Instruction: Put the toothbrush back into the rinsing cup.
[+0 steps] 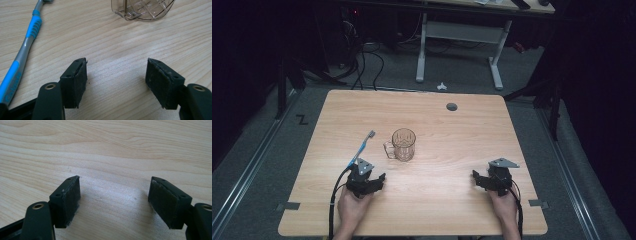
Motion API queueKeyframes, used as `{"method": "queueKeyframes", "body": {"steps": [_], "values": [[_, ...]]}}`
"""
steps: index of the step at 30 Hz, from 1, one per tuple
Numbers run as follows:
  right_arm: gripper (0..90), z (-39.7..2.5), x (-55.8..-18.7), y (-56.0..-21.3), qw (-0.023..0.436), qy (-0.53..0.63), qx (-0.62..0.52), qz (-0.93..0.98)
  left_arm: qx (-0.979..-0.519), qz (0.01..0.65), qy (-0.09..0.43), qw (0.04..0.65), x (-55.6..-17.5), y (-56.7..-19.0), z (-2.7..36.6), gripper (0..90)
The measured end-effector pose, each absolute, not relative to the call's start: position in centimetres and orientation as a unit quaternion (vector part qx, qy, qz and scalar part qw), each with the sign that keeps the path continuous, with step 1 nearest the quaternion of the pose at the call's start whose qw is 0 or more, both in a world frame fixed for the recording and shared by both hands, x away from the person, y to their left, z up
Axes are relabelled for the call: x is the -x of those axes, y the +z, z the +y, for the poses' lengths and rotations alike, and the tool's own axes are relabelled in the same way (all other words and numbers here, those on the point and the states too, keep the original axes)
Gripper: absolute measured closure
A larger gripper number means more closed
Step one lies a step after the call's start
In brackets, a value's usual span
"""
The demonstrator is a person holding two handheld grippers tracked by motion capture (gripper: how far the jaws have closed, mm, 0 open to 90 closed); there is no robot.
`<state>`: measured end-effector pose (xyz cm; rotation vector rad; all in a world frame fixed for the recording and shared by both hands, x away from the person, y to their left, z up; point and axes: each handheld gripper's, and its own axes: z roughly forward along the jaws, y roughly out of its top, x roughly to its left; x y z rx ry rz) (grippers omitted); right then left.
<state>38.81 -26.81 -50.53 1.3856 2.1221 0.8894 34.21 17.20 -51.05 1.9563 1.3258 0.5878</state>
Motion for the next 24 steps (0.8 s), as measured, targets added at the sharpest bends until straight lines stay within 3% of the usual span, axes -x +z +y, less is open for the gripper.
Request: {"method": "queueKeyframes", "body": {"steps": [16,24], "values": [[26.0,-26.81,-38.82,-50.53,0.226,0.322,-0.502,0.77,-0.753,0.512,0.227,0.345,-34.2,-51.05,17.17,33.7],[25.9,-26.81,-38.82,-50.53,0.226,0.322,-0.502,0.77,-0.761,0.502,0.221,0.347,-34.11,-51.07,16.88,28.8]]}}
